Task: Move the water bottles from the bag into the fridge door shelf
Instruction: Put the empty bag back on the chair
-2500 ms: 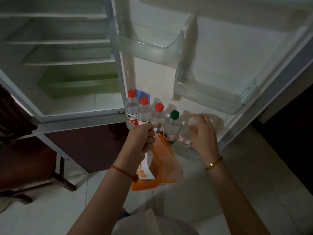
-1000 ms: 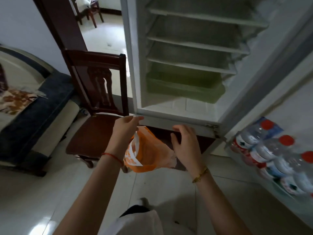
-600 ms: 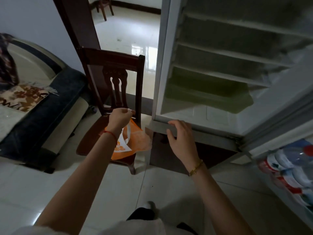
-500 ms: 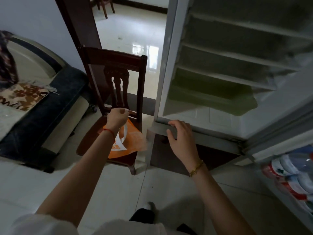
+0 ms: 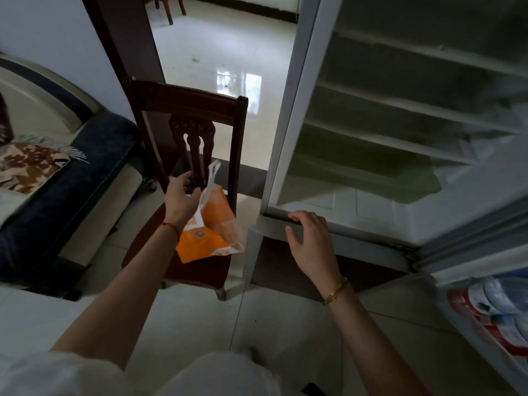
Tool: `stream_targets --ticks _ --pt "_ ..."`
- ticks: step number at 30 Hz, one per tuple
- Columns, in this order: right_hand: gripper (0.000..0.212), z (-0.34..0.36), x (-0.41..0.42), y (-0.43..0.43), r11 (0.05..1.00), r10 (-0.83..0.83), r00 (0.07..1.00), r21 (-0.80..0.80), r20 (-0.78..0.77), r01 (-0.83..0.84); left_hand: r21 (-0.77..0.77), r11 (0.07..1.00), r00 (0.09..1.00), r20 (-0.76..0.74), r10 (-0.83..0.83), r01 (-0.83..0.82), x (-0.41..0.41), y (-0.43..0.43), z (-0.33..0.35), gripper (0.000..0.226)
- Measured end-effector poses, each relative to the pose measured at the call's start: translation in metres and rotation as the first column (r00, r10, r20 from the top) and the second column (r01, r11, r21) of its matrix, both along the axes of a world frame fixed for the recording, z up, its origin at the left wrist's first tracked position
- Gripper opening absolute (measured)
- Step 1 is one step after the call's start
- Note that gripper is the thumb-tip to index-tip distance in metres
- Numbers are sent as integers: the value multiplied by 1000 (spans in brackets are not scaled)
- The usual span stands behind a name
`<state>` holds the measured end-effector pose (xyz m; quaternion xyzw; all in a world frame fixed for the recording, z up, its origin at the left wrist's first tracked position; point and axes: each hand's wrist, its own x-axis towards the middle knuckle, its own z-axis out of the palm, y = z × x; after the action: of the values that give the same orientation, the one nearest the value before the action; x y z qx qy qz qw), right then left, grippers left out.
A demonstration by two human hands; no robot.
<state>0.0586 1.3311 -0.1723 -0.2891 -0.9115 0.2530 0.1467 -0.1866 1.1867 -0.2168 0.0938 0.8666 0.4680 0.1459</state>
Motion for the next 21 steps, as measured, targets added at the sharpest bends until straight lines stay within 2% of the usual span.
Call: stream_targets --ticks 4,7,13,21 --pt "26 5 0 0 1000 -17 999 -4 -28 17 115 992 994 -104 -46 58 28 10 17 44" --pt "29 10 5 0 999 -44 999 -15 -26 44 201 964 979 -141 -146 172 50 15 27 42" --pt "30 21 33 1 993 -115 987 7 -112 117 281 877 905 -289 -311 391 100 25 55 40" --pt "29 35 102 -3 961 -263 940 25 -217 275 351 745 816 -365 -449 567 172 35 88 40"
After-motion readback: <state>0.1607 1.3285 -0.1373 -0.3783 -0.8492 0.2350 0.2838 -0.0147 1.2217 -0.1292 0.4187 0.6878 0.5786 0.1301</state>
